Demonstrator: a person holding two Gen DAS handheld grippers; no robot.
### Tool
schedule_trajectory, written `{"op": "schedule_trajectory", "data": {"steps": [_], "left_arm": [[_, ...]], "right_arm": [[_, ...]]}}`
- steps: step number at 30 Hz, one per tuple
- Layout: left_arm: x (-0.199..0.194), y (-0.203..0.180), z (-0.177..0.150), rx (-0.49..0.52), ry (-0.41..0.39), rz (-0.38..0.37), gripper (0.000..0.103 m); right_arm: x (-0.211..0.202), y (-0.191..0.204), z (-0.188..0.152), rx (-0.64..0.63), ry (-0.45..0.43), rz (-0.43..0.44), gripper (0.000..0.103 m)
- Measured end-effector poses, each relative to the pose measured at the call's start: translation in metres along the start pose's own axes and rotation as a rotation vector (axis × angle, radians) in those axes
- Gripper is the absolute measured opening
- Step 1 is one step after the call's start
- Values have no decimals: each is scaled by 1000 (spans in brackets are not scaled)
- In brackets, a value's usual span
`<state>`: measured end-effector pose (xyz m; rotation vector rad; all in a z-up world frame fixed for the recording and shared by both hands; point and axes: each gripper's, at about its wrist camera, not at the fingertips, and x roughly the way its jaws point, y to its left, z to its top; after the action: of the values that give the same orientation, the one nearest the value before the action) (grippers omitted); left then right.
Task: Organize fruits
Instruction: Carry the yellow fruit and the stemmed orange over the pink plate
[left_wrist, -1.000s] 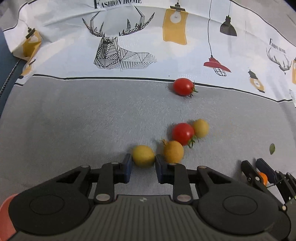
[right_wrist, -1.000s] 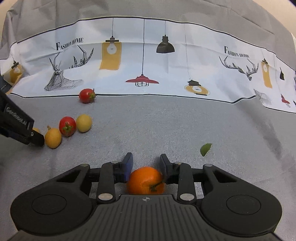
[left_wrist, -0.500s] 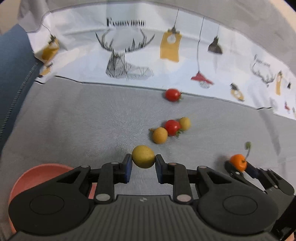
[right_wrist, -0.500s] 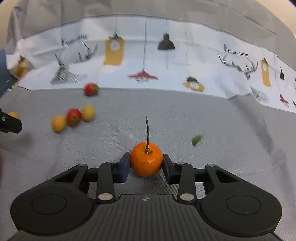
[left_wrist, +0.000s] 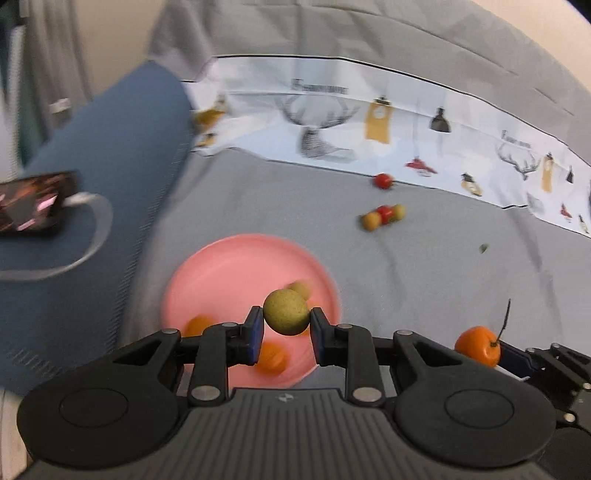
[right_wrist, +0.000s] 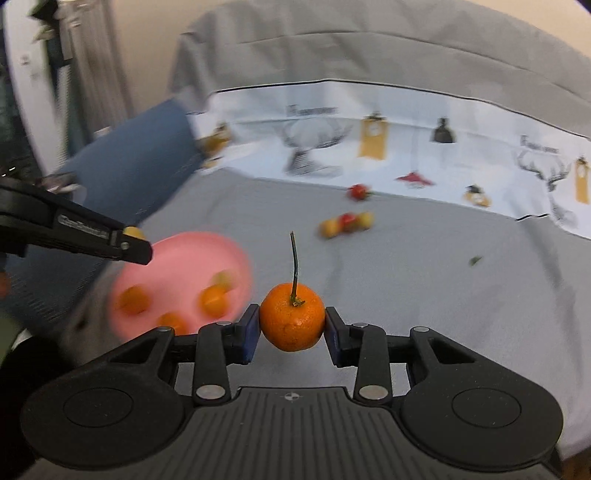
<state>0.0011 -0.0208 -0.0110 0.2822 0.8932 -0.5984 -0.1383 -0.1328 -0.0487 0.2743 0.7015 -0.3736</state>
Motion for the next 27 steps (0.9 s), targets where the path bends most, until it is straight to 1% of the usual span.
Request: {"op": "schedule_trajectory", "data": {"steps": [2, 4, 7, 11, 17, 23, 27], "left_arm": [[-20, 14, -16, -21, -1, 12, 30], [-37, 26, -29, -36, -11, 20, 30], [-62, 39, -48, -56, -35, 30, 30], [-86, 49, -66, -86, -62, 24, 30], [-102, 52, -78, -102, -86, 4, 30], [-113, 55, -79, -110, -123, 9, 30], [-116, 57, -81, -118, -128, 11, 30]], "right_arm": [[-16, 20, -8, -42, -1, 26, 38], [-29, 34, -11, -83, -19, 29, 38], [-49, 46, -10, -107, -60, 21, 38], [-72, 55, -13, -130, -108, 9, 38], [-92, 63, -21, -147, -134, -6, 38], [-99, 66, -21, -160, -152, -24, 38], [-99, 69, -21, -169, -152, -21, 38]]}}
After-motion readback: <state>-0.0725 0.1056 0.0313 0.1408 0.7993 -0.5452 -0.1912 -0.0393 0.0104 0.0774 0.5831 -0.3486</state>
